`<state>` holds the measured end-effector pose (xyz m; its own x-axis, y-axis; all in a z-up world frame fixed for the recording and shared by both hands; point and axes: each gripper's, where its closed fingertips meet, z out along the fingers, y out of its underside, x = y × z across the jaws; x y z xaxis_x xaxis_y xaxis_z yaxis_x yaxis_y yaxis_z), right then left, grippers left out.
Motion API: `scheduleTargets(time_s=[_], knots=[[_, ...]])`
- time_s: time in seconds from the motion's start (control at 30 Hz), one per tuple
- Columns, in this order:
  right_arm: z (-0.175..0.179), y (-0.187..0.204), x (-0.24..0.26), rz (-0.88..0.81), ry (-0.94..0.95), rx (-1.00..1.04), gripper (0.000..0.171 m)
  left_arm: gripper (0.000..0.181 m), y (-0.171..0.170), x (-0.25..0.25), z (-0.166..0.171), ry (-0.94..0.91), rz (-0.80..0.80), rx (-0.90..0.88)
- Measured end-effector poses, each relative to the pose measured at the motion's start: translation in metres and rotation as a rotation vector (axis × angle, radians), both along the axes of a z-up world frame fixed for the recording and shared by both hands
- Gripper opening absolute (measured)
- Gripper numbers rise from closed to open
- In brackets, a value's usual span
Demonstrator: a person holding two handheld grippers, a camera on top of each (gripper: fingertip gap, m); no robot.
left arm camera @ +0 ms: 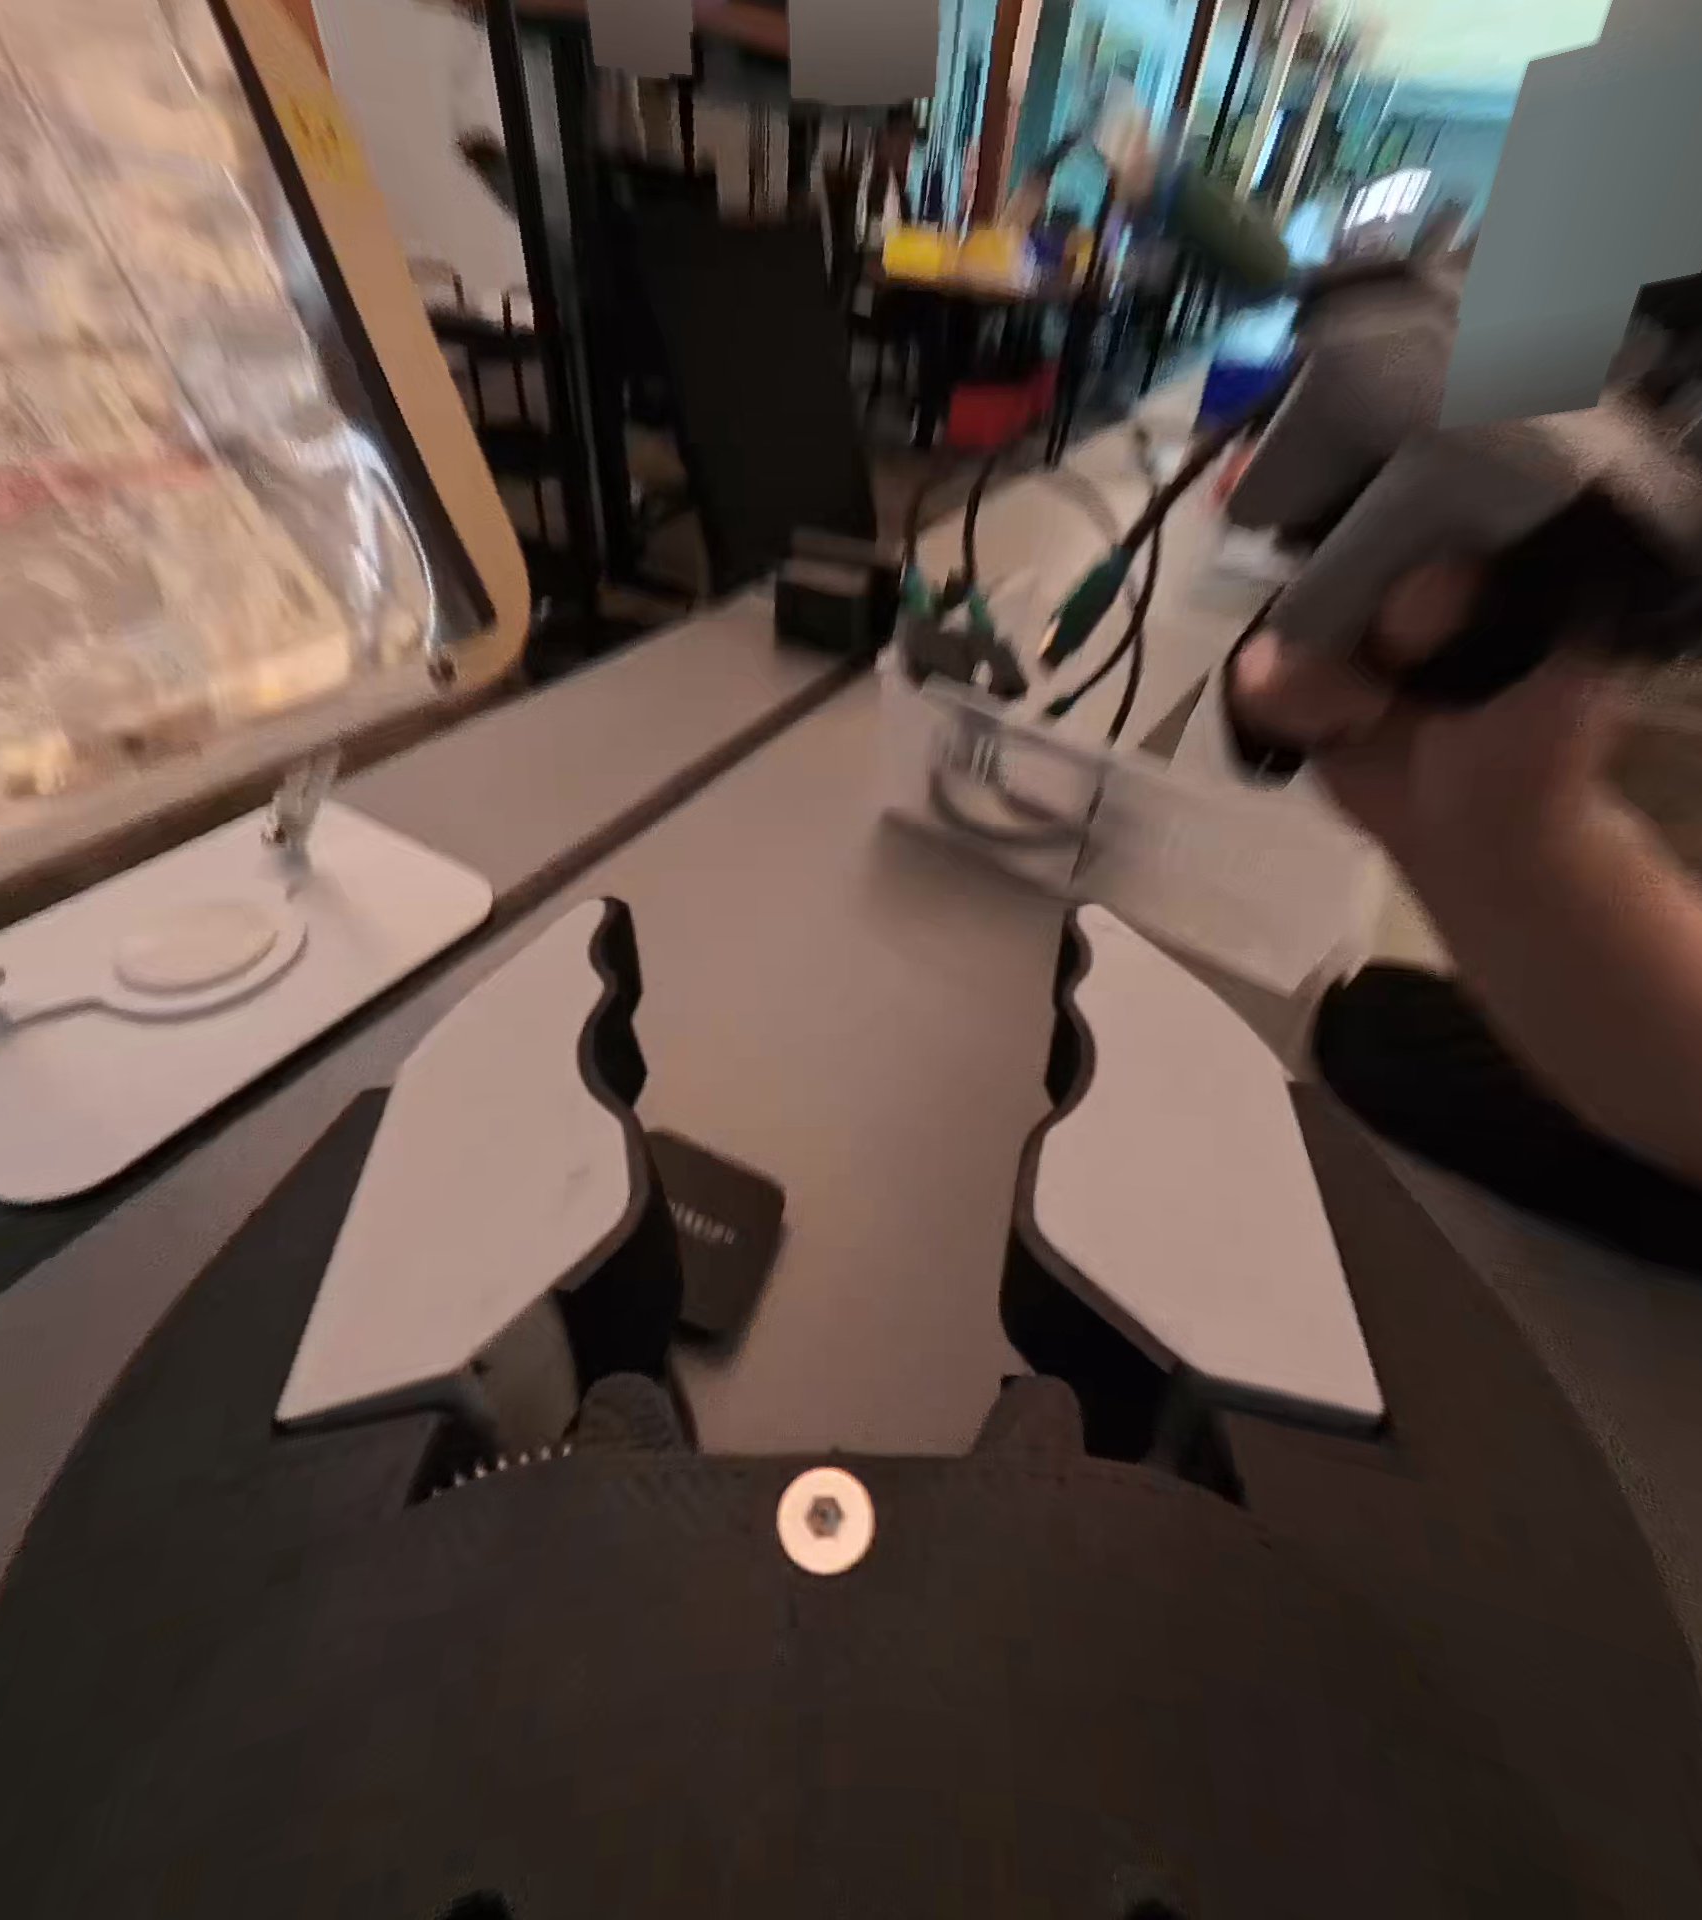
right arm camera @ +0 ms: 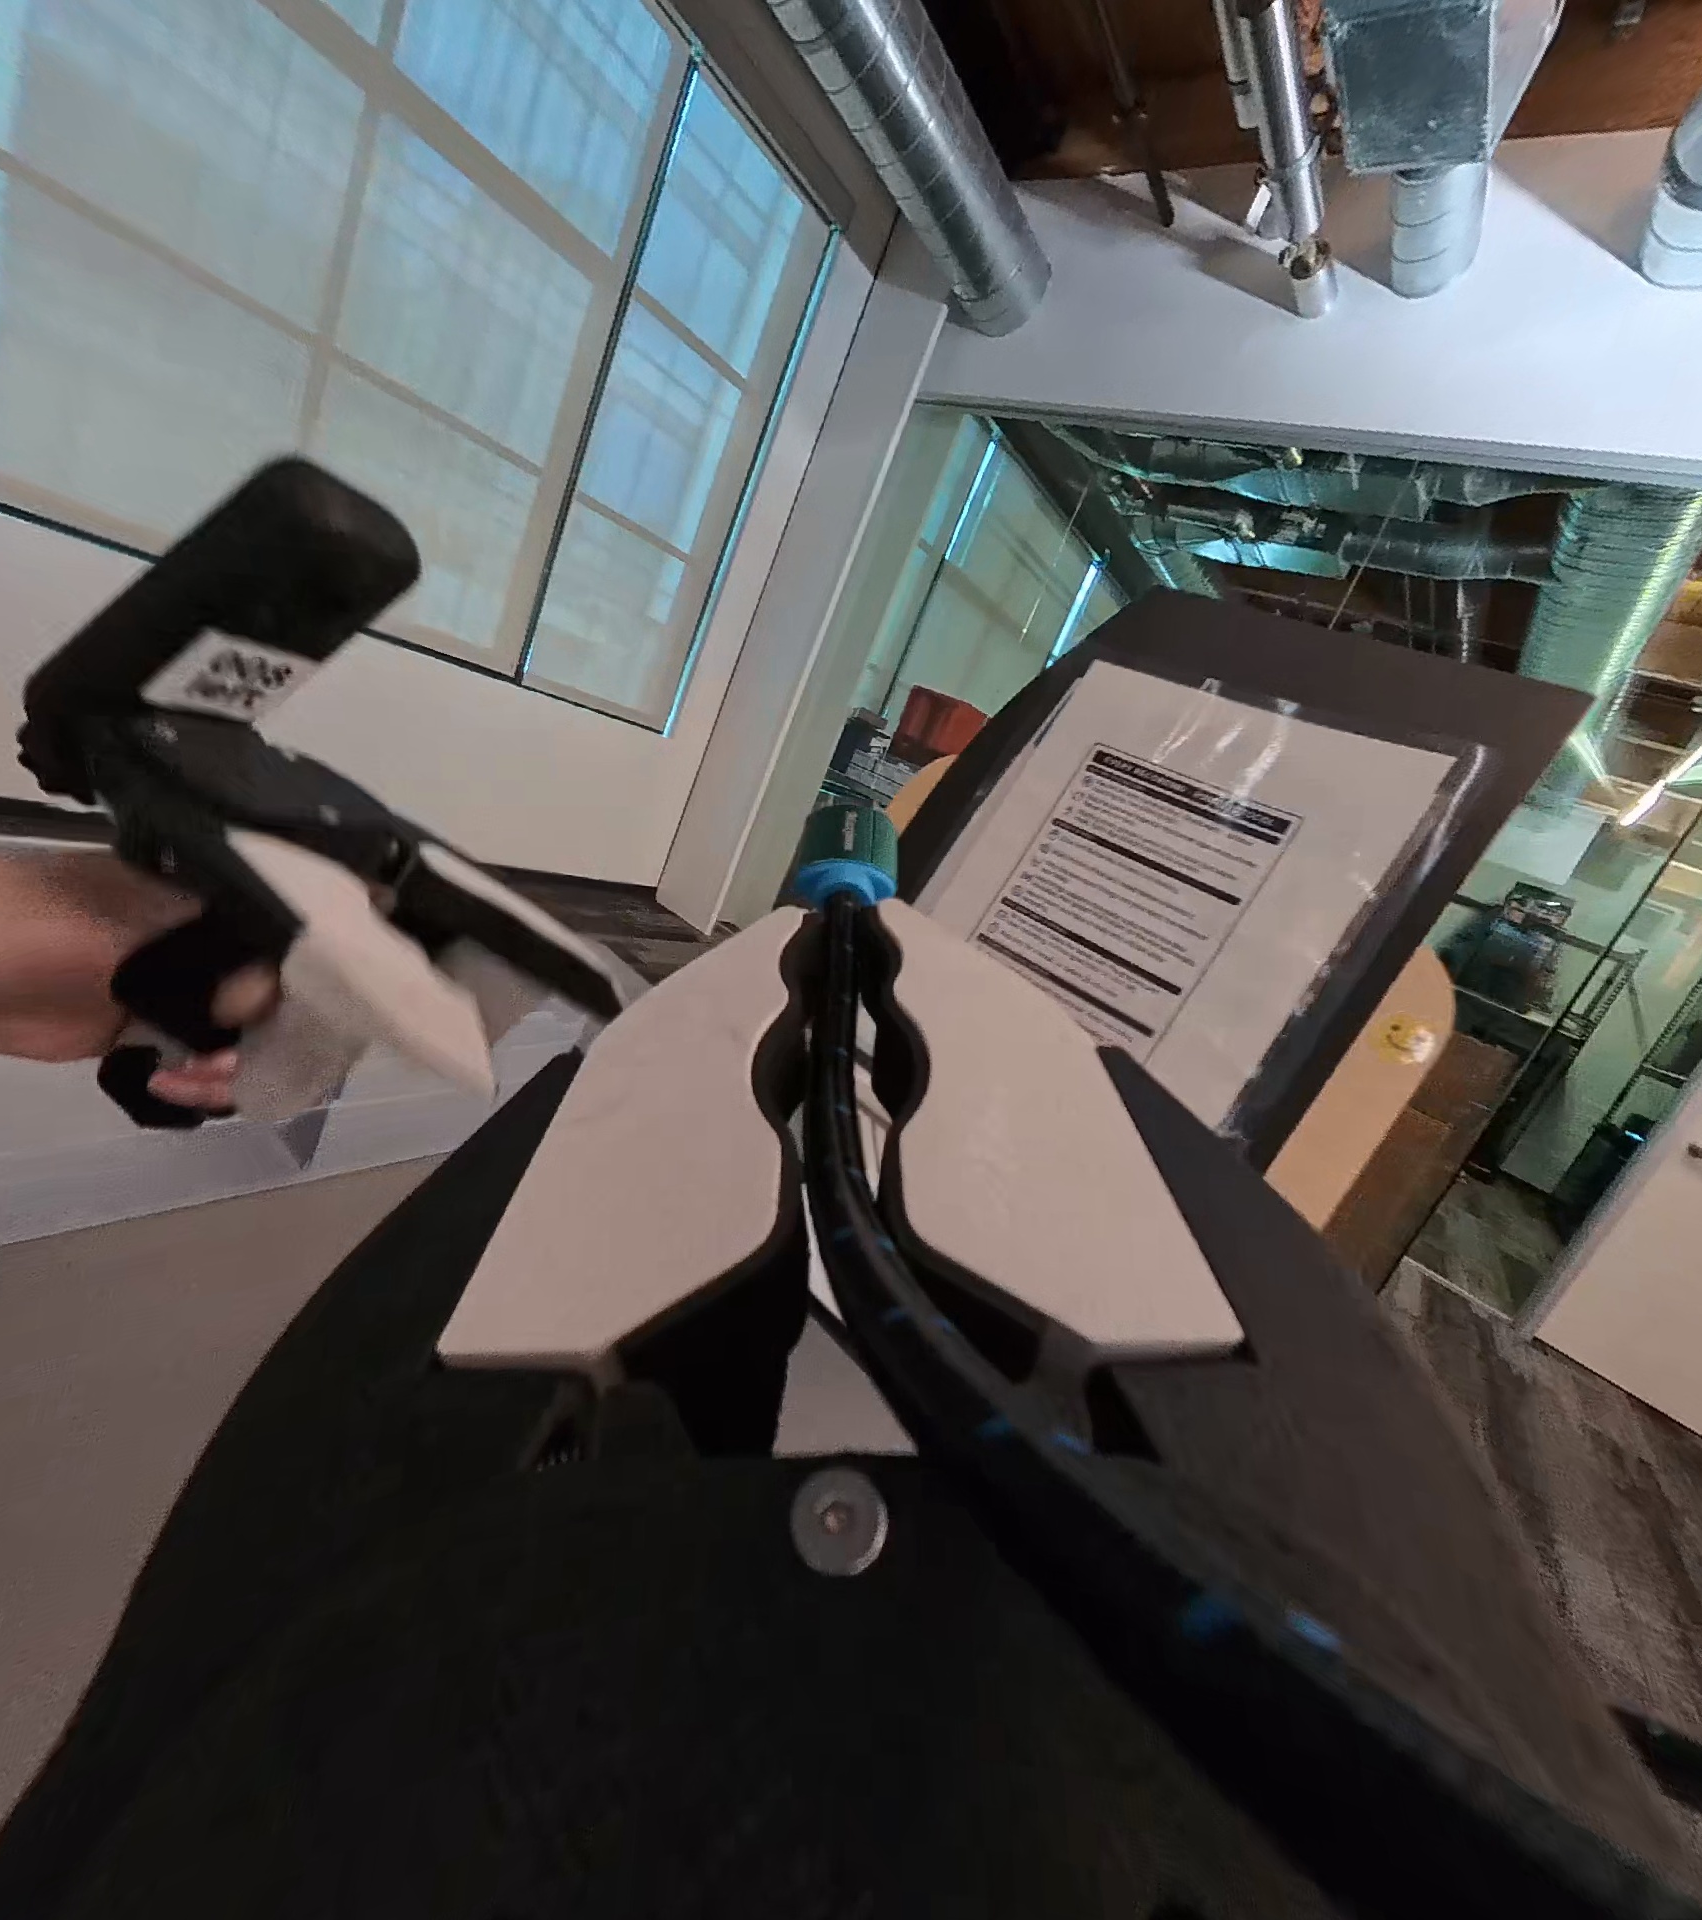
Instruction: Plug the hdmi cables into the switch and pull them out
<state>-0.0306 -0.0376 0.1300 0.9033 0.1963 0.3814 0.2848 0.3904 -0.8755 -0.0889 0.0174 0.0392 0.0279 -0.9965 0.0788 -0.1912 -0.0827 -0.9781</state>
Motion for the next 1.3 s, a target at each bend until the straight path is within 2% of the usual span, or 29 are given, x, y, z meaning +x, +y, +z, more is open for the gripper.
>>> scheduleTargets(time_s=[0.03,0.23,0.33,0.43,0.5,0.73,0.83,0.97,1.1,1.23,1.3], knots=[[0.003,-0.001,0.004,-0.007,-0.004,-0.003,0.007,0.080,0.001,0.007,-0.018,0.069,0.004,0.025],[0.013,-0.008,0.017,-0.040,-0.004,0.011,0.007,0.084,0.023,0.034,-0.113,0.232,0.069,0.163],[0.012,-0.007,0.019,-0.042,-0.009,-0.001,0.008,0.087,0.031,0.032,-0.145,0.313,0.067,0.193],[0.009,-0.004,0.019,-0.036,-0.009,-0.015,0.008,0.097,0.032,0.029,-0.175,0.439,0.041,0.232],[0.007,-0.002,0.018,-0.033,-0.010,-0.022,0.008,0.098,0.042,0.025,-0.189,0.501,0.077,0.283],[0.004,0.001,0.016,-0.041,-0.026,-0.024,0.007,0.092,0.051,0.029,-0.190,0.499,0.056,0.279],[0.001,0.003,0.016,-0.039,-0.028,-0.036,0.008,0.081,0.047,0.029,-0.195,0.526,0.019,0.226],[-0.003,0.006,0.016,-0.045,-0.034,-0.051,0.008,0.079,0.048,0.023,-0.200,0.567,0.045,0.156],[-0.008,0.011,0.017,-0.051,-0.045,-0.067,0.008,0.079,0.041,0.018,-0.201,0.577,0.022,0.144],[-0.013,0.014,0.014,-0.048,-0.053,-0.081,0.006,0.094,0.051,0.021,-0.198,0.579,0.101,0.200],[-0.014,0.015,0.013,-0.052,-0.064,-0.080,0.008,0.094,0.052,0.025,-0.199,0.581,0.124,0.187]])
